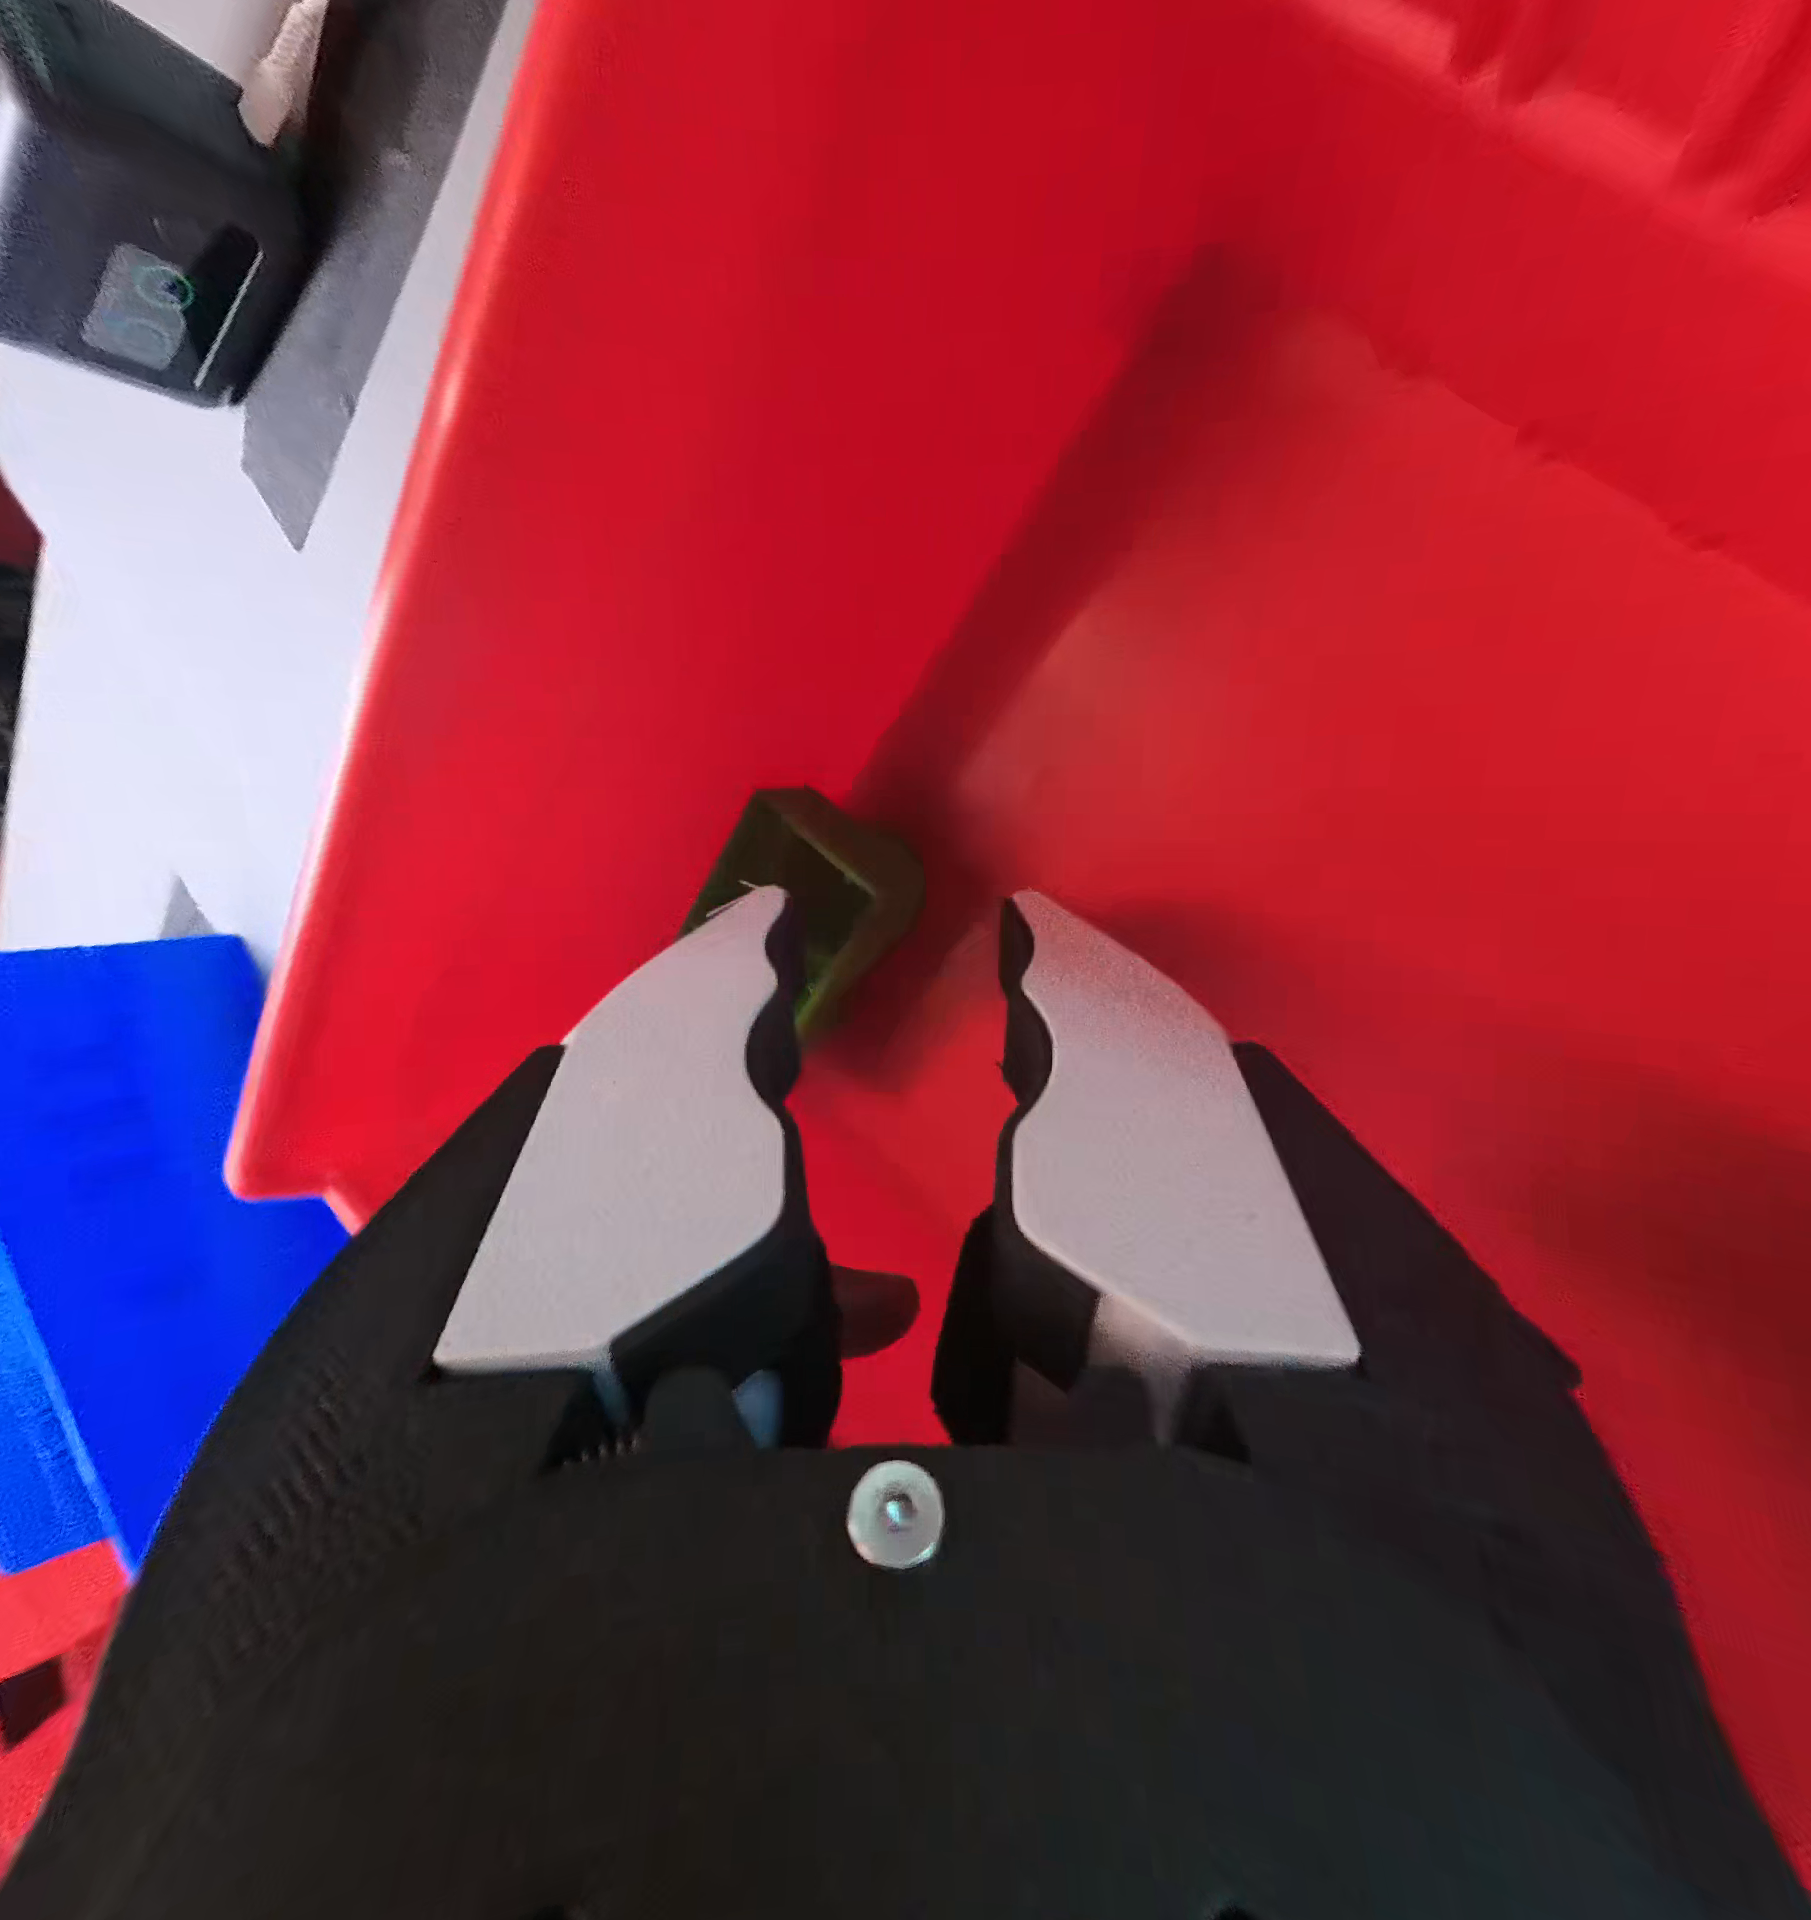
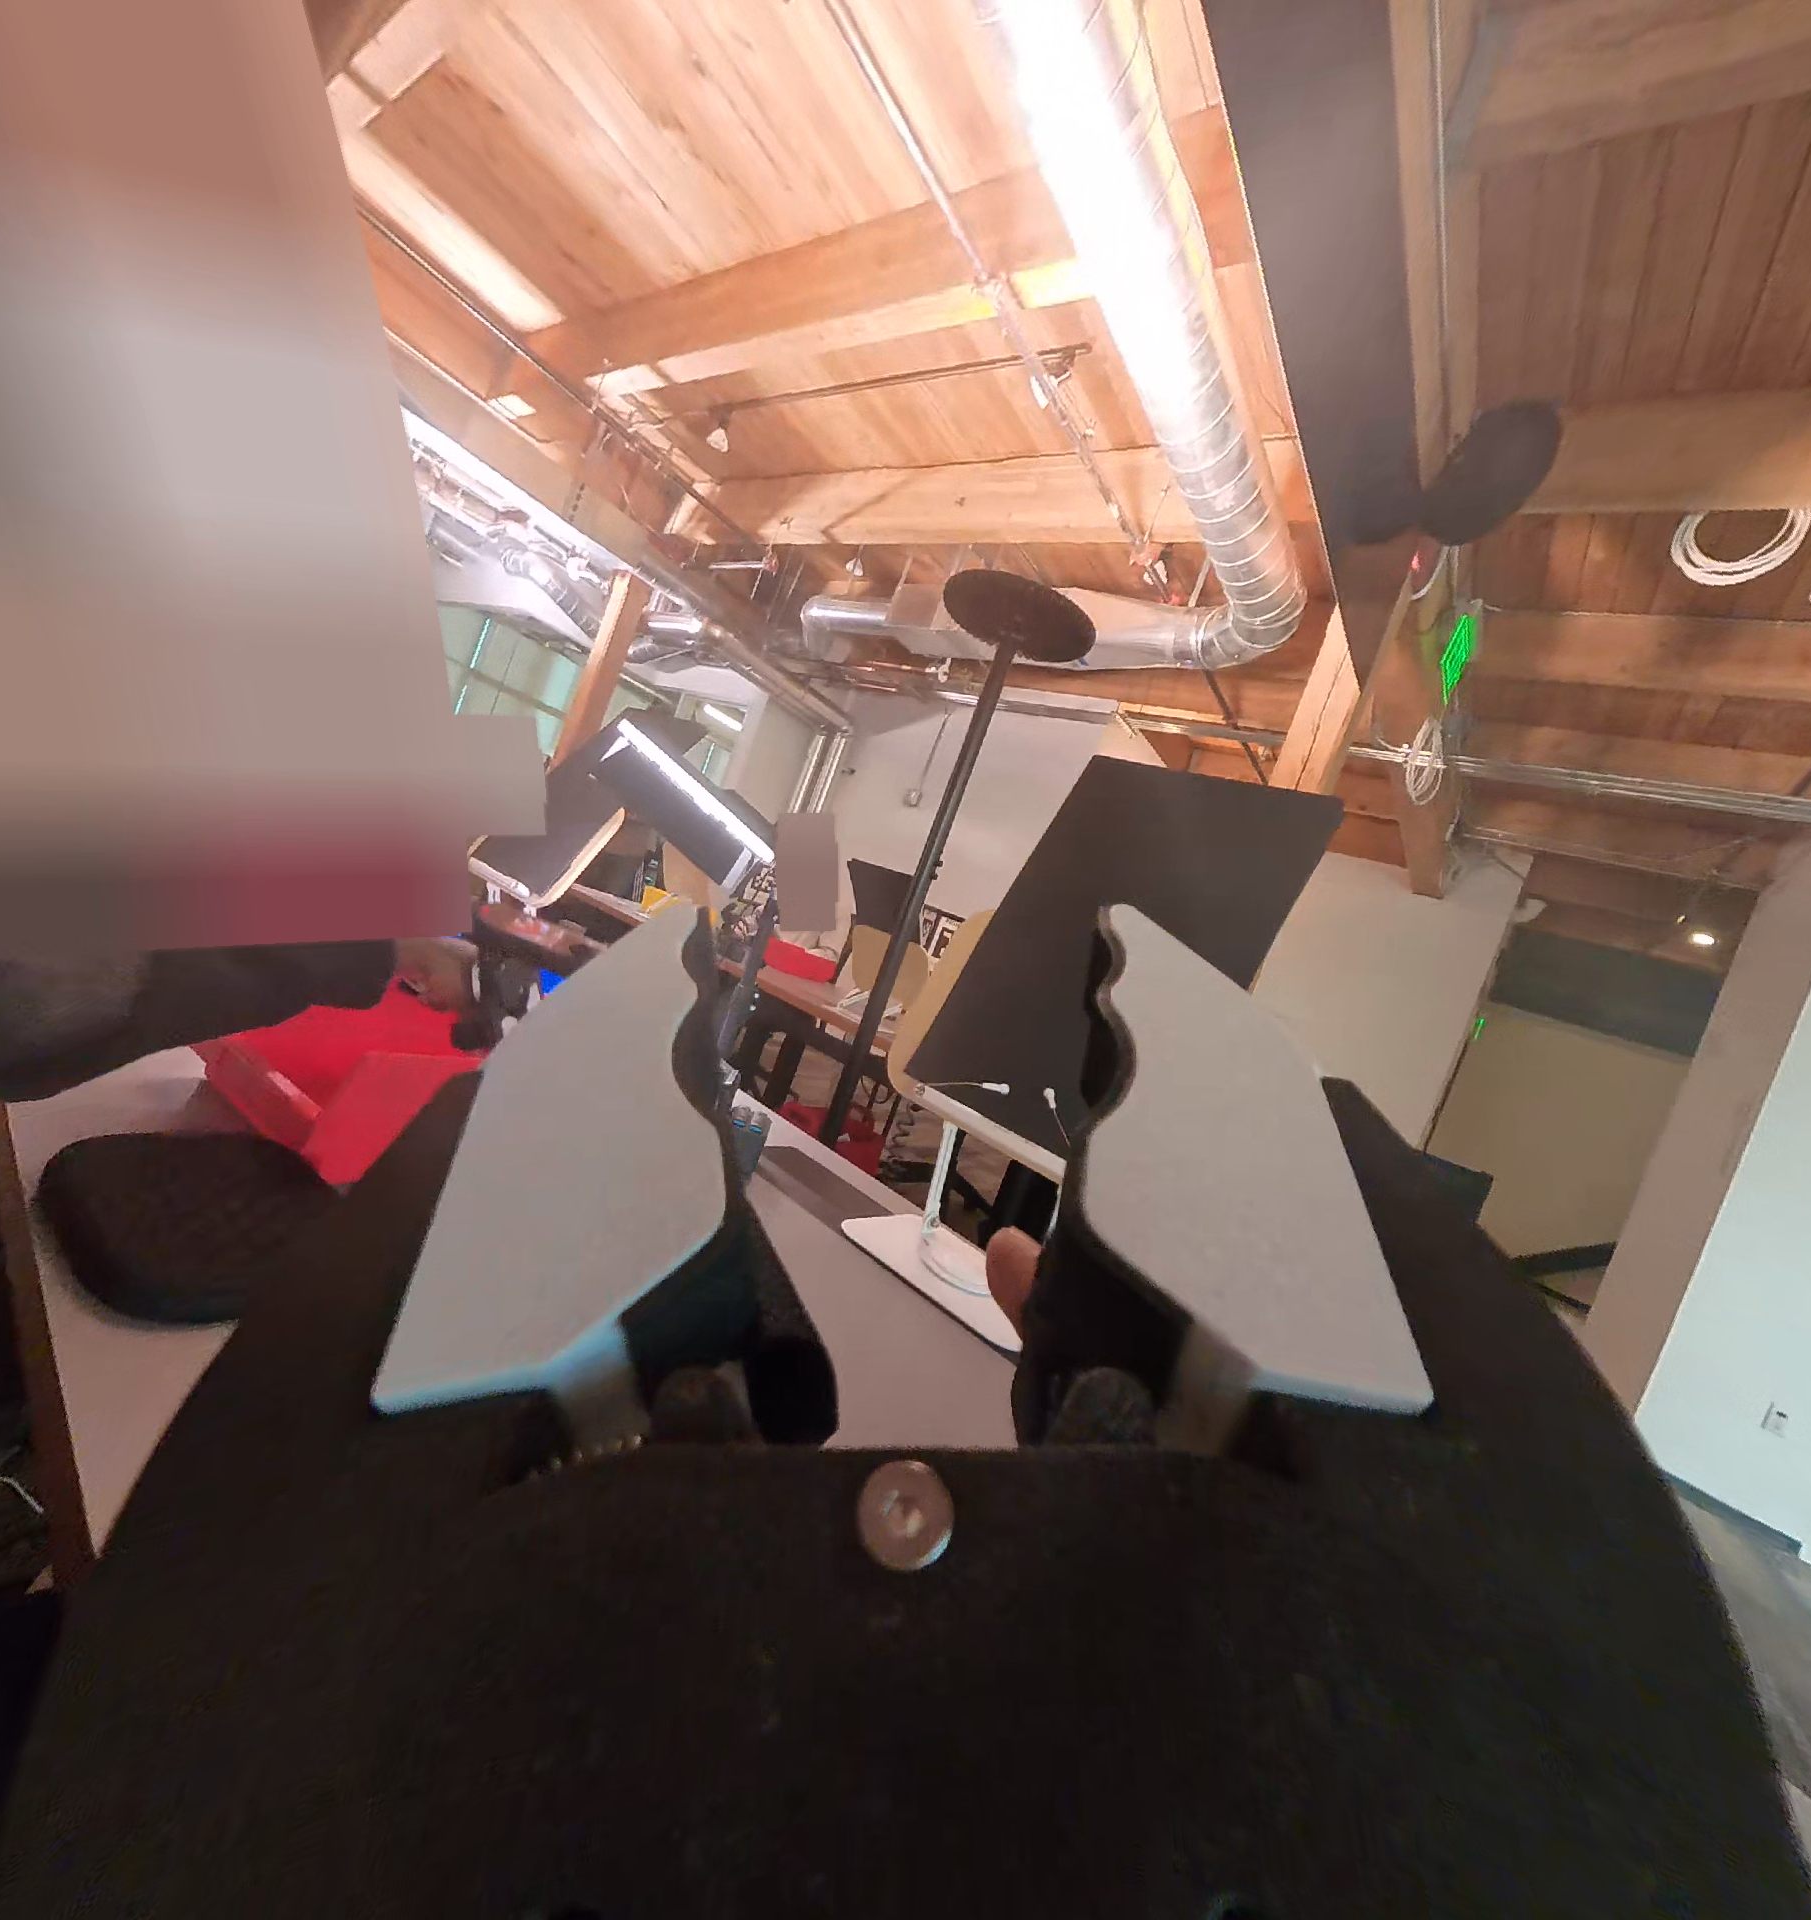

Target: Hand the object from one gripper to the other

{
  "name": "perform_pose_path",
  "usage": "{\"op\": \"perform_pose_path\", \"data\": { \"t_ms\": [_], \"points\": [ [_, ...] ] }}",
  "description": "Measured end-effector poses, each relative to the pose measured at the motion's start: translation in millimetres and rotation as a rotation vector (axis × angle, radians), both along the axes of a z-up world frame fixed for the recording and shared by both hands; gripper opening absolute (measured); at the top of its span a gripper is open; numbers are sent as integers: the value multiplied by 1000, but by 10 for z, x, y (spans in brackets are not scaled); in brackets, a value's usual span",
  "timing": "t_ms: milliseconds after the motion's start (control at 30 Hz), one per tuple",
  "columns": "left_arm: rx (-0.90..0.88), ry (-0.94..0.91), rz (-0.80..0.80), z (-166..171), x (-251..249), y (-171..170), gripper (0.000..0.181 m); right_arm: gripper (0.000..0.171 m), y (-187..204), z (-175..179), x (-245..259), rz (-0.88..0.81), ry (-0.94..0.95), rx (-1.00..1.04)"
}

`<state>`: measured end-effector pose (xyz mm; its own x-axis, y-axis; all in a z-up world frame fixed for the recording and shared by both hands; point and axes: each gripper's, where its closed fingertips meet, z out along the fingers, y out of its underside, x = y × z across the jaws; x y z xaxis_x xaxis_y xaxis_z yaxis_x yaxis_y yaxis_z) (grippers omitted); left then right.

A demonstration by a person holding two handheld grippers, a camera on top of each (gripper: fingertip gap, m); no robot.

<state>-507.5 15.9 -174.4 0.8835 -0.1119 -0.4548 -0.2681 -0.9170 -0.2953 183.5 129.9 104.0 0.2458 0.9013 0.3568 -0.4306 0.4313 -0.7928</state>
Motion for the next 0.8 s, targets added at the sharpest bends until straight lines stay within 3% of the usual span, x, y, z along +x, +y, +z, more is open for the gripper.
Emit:
{"op": "perform_pose_path", "data": {
  "t_ms": [233, 333, 433, 533, 667, 800],
  "points": [
    [-94, 103, 20, -156, -173, 23, 15, 66, -26, 74, -5, 11, 38, 11],
    [-78, 101, 59, -37, -128, -18, 10, 65, -23, 64, 6, -10, 33, 19],
    [192, 33, 64, 408, 151, 143, 10, 64, -57, 80, 2, 9, 42, 10],
    [617, -176, -40, 1111, 855, 383, 9, 64, -119, 86, -56, 39, 45, 4],
    [1122, -628, -406, 2188, 2361, 345, 9, 66, -290, 49, -223, 98, 15, 15],
    [1398, -991, -723, 2812, 3608, -19, 9, 68, -567, -45, -444, 179, -36, 46]
  ]
}}
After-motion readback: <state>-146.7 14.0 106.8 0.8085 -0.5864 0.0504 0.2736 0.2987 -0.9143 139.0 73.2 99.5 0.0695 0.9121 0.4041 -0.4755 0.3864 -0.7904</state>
